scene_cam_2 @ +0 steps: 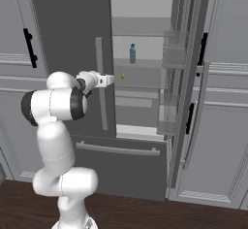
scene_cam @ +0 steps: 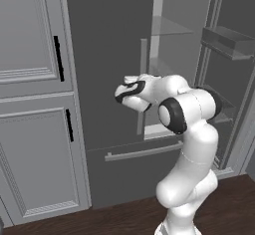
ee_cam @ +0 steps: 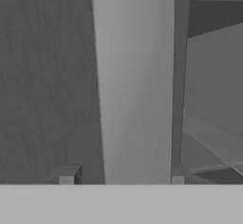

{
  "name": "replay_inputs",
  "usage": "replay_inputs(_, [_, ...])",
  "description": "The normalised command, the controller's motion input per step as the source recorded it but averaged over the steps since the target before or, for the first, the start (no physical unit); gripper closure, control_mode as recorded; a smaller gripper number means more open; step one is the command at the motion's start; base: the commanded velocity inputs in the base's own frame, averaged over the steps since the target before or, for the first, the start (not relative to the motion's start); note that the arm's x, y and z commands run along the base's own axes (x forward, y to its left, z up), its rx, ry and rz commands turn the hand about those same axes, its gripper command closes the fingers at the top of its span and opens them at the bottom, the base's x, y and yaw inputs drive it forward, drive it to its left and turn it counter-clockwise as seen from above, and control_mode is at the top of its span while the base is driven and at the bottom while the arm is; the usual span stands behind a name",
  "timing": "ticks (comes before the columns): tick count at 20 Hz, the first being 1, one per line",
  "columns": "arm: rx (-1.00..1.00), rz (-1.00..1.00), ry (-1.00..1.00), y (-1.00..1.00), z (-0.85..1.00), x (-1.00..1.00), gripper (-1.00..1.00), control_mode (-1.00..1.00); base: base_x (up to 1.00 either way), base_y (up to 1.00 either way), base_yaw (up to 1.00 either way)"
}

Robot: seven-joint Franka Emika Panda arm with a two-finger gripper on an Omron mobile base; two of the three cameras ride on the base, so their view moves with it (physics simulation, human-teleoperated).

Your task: Grab a lemon wedge from the fridge and one ice cube from the ice bowl, and put them in the glass of lemonade.

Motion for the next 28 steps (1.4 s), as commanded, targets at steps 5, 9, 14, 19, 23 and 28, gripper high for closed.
replay_inputs(5, [0.0, 0.0, 0.26, 0.0, 0.91, -0.42, 1.0, -1.0, 0.0, 0.0, 0.0])
replay_inputs(9, [0.0, 0.0, 0.17, 0.12, 1.0, -0.58, 1.0, -1.0, 0.0, 0.0, 0.0])
replay_inputs(14, [-0.05, 0.0, 0.15, 0.38, 1.0, -0.81, 1.0, -1.0, 0.0, 0.0, 0.0])
replay_inputs(19, [-0.06, 0.0, 0.22, 0.53, 1.0, -1.0, 1.0, -1.0, 0.0, 0.0, 0.0])
replay_inputs(23, [-0.05, 0.0, 0.28, 0.62, 1.0, -1.0, 1.0, -1.0, 0.0, 0.0, 0.0])
replay_inputs(28, [-0.04, 0.0, 0.28, 0.7, 0.77, -1.0, 1.0, -1.0, 0.0, 0.0, 0.0])
